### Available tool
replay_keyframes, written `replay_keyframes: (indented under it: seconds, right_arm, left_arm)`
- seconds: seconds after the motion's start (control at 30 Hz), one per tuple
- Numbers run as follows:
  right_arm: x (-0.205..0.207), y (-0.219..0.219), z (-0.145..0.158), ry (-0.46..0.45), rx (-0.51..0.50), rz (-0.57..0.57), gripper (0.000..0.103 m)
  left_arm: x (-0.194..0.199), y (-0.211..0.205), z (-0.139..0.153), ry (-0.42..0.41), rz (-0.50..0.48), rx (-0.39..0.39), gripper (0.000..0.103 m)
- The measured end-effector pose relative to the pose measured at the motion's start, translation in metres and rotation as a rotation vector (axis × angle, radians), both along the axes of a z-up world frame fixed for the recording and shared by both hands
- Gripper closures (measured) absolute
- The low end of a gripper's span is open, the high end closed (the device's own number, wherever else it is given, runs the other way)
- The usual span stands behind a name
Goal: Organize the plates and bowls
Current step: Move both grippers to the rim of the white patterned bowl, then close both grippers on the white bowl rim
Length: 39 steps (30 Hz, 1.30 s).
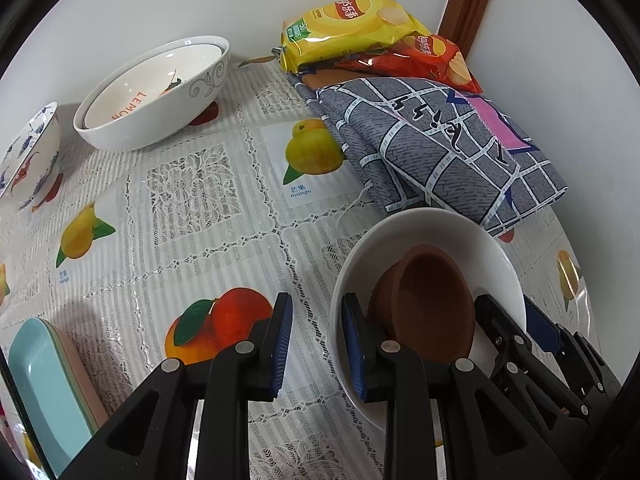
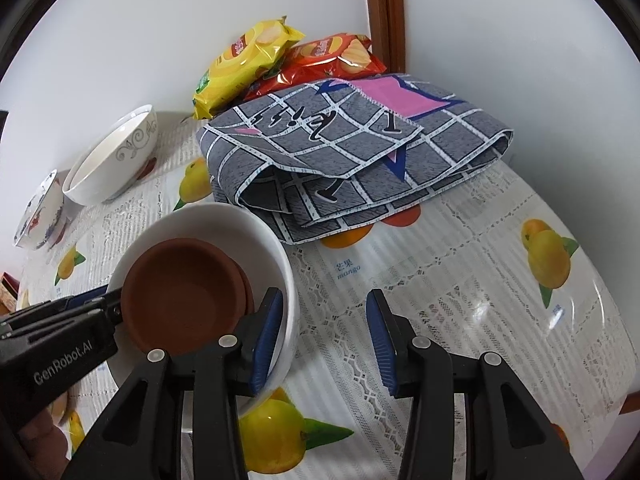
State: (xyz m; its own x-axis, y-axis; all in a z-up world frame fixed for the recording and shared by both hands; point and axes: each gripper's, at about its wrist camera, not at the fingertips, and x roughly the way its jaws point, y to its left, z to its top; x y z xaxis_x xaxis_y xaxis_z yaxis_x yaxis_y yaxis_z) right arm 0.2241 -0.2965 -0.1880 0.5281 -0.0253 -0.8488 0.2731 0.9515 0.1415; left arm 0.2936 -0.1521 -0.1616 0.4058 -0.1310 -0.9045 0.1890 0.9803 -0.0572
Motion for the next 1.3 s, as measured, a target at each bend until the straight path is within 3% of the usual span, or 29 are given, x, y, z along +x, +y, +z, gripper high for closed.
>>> replay_keyframes:
  seconds: [0.1,0.27,1.07,1.3]
  right_arm:
    - [0.002,0.000,-0.003,0.014,0.013,0.006,0.062]
    - [0.005,0.000,-0.006,0.028,-0.003,0.009,0.061]
    - [0.003,-0.003,-0.007,0.005,0.016,-0.009,0.054]
    - [0.006,0.000,-0.006,0.022,0.045,-0.003,0.065]
  left_arm:
    - [0.000,-0.001,-0.001,-0.003,-0.001,0.002,0.080]
    - [-0.002,-0.005,-0.003,0.009,-0.025,-0.019,0.094]
    - [-0.001,-0.010,-0.009,0.000,-0.029,0.013,0.094]
    - [0.001,-0.009,-0.010,0.011,-0.025,-0.003,0.094]
